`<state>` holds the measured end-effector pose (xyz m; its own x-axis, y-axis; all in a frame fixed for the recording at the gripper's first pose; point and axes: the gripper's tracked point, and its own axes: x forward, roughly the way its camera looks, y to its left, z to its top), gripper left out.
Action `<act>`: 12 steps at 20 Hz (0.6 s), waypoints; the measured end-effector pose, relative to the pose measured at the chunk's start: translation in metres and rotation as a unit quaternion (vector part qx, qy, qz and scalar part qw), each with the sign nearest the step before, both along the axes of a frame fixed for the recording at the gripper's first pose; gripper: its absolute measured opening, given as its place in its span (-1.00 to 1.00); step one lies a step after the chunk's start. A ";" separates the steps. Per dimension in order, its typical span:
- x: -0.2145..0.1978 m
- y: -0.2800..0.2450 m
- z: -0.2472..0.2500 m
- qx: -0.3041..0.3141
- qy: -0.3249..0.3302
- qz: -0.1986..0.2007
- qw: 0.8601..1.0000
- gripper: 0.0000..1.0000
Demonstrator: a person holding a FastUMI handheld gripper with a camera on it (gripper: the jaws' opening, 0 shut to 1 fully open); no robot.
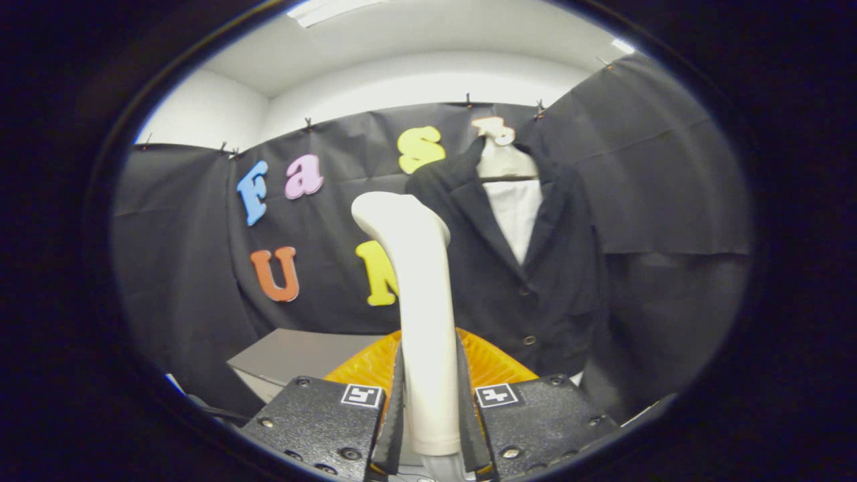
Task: Iron the clothes twice with a garment steamer, once on the left side and once on the right side.
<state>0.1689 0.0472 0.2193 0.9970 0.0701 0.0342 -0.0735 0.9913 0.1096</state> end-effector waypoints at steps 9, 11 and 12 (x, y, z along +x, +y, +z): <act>0.032 -0.081 0.075 0.034 -0.047 -0.080 0.995 -0.25; 0.052 -0.077 0.085 0.022 -0.050 -0.086 0.995 -0.25; 0.063 -0.074 0.089 0.016 -0.051 -0.089 0.995 -0.25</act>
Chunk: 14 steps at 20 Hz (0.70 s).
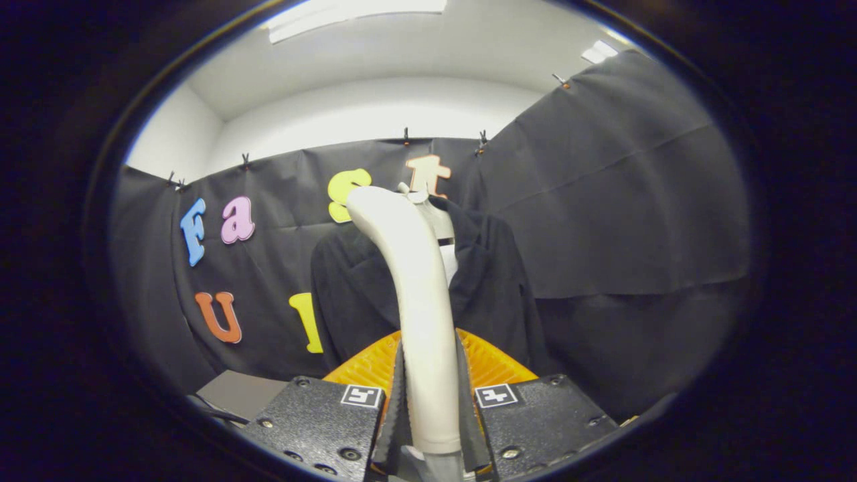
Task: Iron the clothes twice with a garment steamer, once on the left side and once on the right side.
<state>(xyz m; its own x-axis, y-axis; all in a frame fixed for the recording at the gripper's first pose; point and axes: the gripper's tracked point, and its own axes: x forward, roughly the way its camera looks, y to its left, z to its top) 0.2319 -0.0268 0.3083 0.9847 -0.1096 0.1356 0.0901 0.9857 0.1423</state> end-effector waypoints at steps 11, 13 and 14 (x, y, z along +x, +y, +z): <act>0.080 0.044 -0.002 -0.107 0.013 -0.068 0.992 -0.25; 0.088 0.044 -0.014 -0.127 0.023 -0.086 0.988 -0.25; 0.089 0.043 -0.020 -0.136 0.028 -0.092 0.986 -0.25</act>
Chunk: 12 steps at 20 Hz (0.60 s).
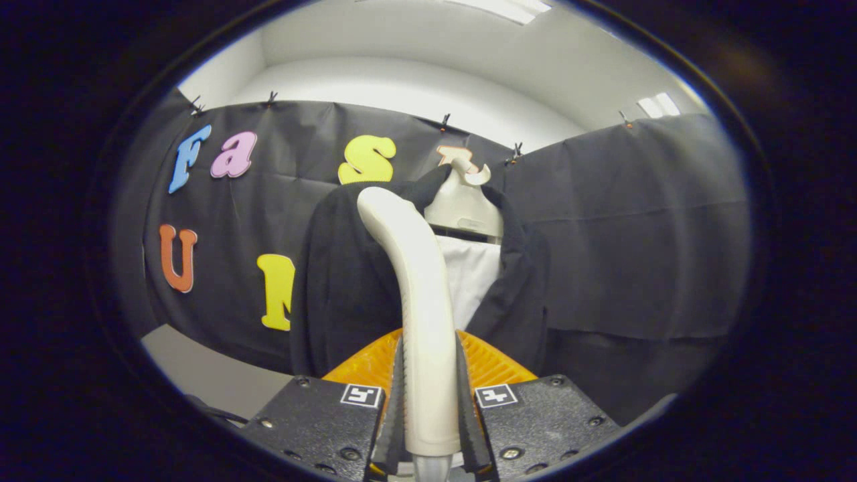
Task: Iron the clothes twice with a garment steamer, once on the left side and once on the right side.
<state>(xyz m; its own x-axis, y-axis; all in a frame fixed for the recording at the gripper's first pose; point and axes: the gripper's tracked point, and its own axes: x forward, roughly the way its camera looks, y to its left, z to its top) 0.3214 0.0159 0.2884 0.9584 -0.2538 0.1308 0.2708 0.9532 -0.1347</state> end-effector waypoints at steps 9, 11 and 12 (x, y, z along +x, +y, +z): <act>-0.004 -0.016 -0.051 -0.021 0.044 -0.024 0.999 -0.25; -0.003 -0.021 -0.066 -0.024 0.056 -0.029 0.998 -0.25; -0.003 -0.024 -0.073 -0.024 0.063 -0.030 0.997 -0.25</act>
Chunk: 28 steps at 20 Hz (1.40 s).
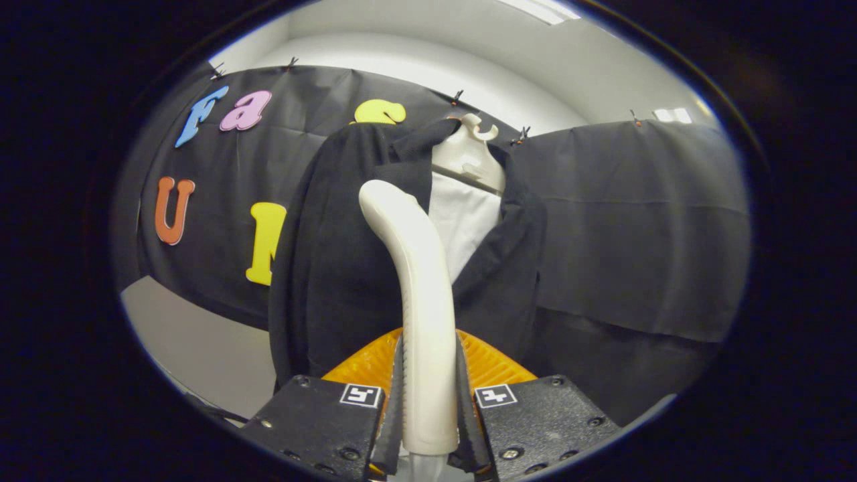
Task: Iron the clothes twice with a garment steamer, once on the left side and once on the right side.
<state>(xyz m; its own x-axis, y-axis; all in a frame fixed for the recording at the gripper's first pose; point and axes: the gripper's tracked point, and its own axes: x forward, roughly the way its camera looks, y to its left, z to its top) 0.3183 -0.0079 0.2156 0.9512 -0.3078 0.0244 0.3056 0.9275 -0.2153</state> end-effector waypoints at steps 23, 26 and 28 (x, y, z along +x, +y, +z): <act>-0.016 -0.003 -0.126 0.001 0.102 -0.007 0.995 -0.24; -0.018 -0.007 -0.150 0.011 0.119 -0.009 0.993 -0.24; -0.018 -0.009 -0.161 0.015 0.129 -0.012 0.991 -0.24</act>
<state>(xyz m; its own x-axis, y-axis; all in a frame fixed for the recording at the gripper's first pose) 0.3006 -0.0173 0.0548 0.9171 -0.3266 -0.2284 0.2655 0.9281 -0.2612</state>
